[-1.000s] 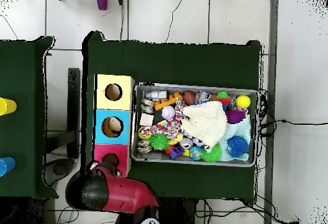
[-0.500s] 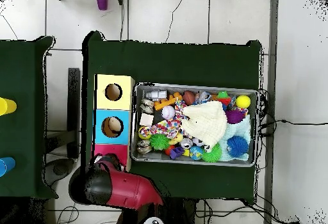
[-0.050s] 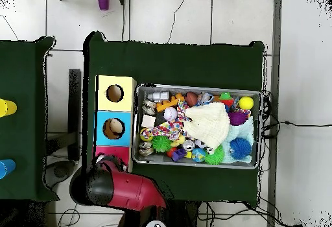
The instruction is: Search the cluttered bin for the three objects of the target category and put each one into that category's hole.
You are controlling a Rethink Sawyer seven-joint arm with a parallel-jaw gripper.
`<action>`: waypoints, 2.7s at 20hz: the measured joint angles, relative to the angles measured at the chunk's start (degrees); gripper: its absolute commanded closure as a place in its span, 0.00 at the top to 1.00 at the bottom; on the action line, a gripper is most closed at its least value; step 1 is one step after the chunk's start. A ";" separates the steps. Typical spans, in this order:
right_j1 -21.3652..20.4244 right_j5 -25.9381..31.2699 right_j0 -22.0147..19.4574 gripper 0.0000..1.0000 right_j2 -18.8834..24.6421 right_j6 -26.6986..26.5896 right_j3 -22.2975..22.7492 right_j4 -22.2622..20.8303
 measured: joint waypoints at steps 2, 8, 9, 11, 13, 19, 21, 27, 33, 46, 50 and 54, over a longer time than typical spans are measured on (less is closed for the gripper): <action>0.00 0.00 0.01 0.00 0.00 0.00 -0.19 0.00; 0.01 0.00 0.17 1.00 -0.24 0.00 -1.24 -0.01; 0.01 0.01 0.20 1.00 -0.28 0.00 -1.30 -0.01; 0.03 0.01 0.37 1.00 -0.48 0.00 -1.52 -0.01; 0.03 0.01 0.92 1.00 -1.12 0.00 -1.92 -0.01; 0.02 0.54 2.80 1.00 -3.51 0.00 -2.84 -0.02; 0.02 0.98 2.88 1.00 -3.80 0.00 -2.93 -0.01; -0.03 2.42 2.88 1.00 -4.36 0.00 -2.93 -0.02; -1.41 8.40 3.99 1.00 -7.30 0.00 -4.34 -1.00; -2.22 15.26 -3.43 1.00 -8.81 0.00 -11.00 -7.28; -0.66 15.34 -6.80 1.00 -8.80 0.00 -14.02 -9.02; 1.42 17.05 -9.35 1.00 -8.79 0.00 -17.87 -11.13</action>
